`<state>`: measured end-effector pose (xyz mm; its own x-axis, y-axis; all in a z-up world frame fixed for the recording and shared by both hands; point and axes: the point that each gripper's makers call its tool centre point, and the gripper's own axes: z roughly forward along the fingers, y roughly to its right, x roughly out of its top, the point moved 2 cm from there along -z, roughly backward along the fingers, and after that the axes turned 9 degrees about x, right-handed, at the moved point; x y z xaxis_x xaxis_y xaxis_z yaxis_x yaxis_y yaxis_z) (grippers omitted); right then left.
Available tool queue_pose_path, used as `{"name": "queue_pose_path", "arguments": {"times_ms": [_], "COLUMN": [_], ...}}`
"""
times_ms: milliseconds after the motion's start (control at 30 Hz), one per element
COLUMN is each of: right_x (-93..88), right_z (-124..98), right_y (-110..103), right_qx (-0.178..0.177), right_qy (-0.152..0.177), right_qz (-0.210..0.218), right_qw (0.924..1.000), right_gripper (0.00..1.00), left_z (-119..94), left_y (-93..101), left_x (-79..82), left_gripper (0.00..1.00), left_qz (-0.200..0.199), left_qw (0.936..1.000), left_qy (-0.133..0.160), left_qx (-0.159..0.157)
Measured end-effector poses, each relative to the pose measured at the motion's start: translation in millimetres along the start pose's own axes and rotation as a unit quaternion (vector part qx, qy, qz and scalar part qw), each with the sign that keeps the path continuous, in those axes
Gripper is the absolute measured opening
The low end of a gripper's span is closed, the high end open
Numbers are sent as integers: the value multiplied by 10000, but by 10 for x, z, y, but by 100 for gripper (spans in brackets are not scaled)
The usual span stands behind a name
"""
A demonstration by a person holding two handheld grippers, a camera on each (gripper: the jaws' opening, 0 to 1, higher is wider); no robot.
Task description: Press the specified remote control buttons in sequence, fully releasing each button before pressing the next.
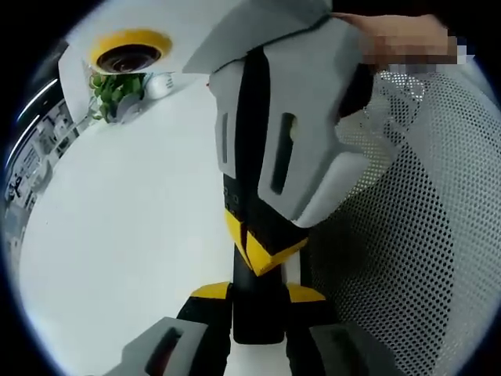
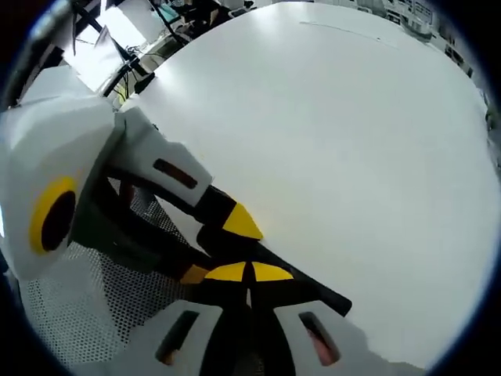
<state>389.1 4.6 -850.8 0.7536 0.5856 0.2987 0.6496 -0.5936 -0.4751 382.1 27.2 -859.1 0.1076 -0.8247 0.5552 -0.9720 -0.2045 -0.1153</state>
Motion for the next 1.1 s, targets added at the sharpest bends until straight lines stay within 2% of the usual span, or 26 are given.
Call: {"name": "queue_pose_path", "arguments": {"times_ms": [367, 500, 667, 933, 1100], "right_x": [-5, -1, 6, 9, 6], "right_z": [8, 13, 19, 8, 1], "right_y": [-16, -7, -22, -18, -17], "right_qx": [-99, -94, -152, -112, -105], "right_qy": [-41, 23, 1, 55, 92], "right_qz": [-209, -127, -294, 56, 93], "right_qw": [9997, 9999, 9995, 9999, 9999], "right_gripper": [0, 0, 0, 0, 0], "left_z": [12, 15, 12, 10, 10], "left_y": [-4, -7, -7, -6, -5], "left_x": [5, 4, 5, 4, 3], "left_gripper": [25, 25, 25, 25, 25], "left_qz": [-13, -18, -20, -7, 8], "left_qw": [10000, 10000, 10000, 10000, 10000], "left_qy": [28, 29, 37, 38, 31], "left_qx": [7, 6, 12, 11, 5]}}
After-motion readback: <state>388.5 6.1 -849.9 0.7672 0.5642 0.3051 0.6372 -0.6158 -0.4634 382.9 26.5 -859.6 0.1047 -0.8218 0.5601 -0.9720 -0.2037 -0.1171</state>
